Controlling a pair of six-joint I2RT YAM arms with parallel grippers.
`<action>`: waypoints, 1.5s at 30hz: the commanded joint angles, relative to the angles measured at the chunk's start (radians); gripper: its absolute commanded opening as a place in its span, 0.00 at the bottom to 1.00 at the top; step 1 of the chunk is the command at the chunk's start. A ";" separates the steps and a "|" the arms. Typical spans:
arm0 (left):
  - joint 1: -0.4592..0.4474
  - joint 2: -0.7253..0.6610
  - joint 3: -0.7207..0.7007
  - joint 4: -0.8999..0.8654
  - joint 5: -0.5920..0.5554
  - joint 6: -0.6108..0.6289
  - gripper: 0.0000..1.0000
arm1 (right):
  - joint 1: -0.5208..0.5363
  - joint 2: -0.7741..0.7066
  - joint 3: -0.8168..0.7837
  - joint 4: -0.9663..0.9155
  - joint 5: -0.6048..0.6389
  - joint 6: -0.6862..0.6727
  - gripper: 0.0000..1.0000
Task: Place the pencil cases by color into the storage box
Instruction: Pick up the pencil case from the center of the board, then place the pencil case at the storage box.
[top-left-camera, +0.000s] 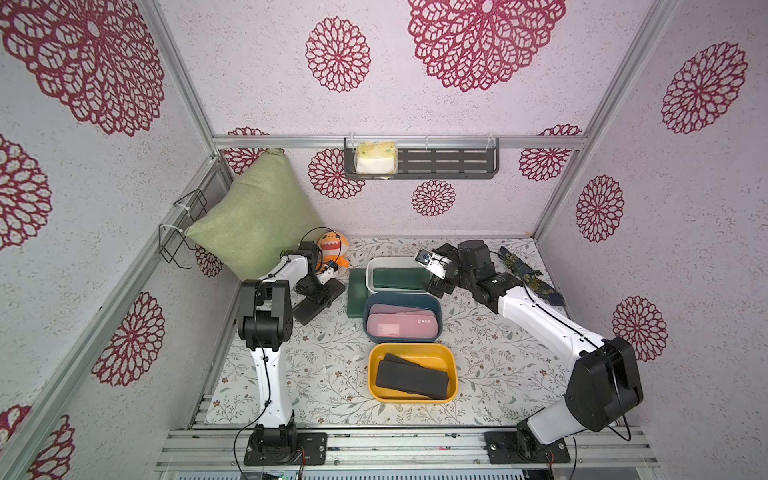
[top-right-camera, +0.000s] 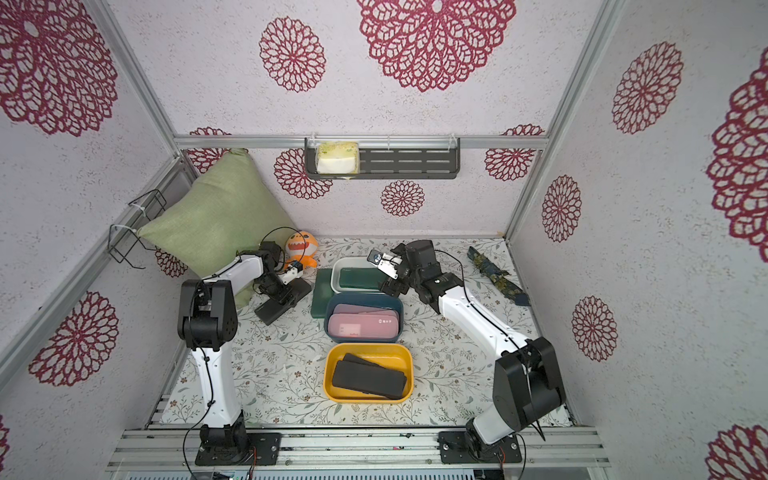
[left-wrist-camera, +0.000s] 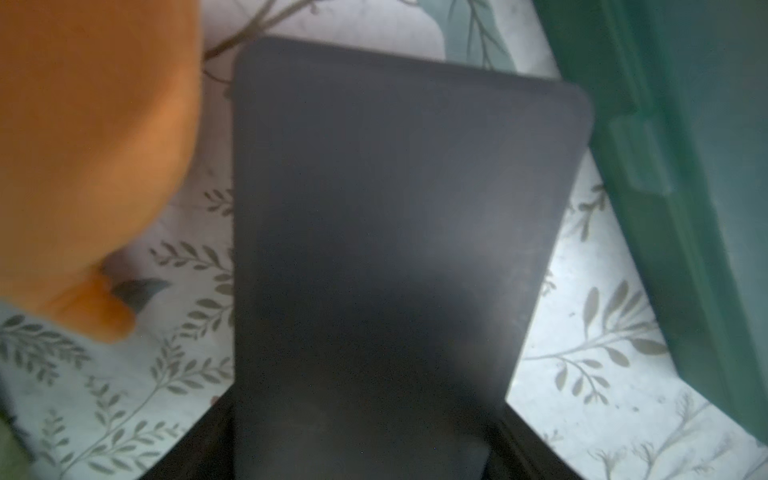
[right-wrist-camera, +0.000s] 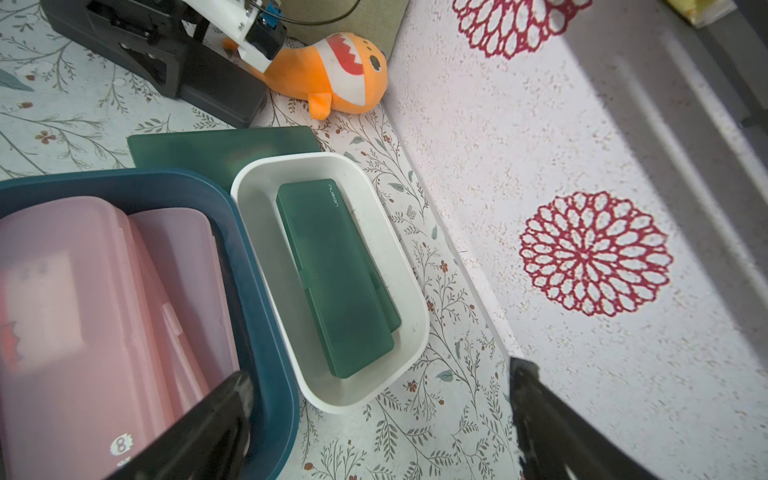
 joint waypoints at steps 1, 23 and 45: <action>-0.021 -0.115 -0.030 0.069 0.002 -0.018 0.58 | 0.005 -0.065 -0.016 0.066 0.015 0.060 0.99; -0.225 -0.509 -0.196 0.252 0.021 -0.063 0.57 | 0.002 -0.238 -0.159 0.185 0.128 0.252 0.98; -0.717 -0.611 -0.193 0.054 -0.053 -0.141 0.58 | -0.071 -0.428 -0.244 0.180 0.288 0.427 0.98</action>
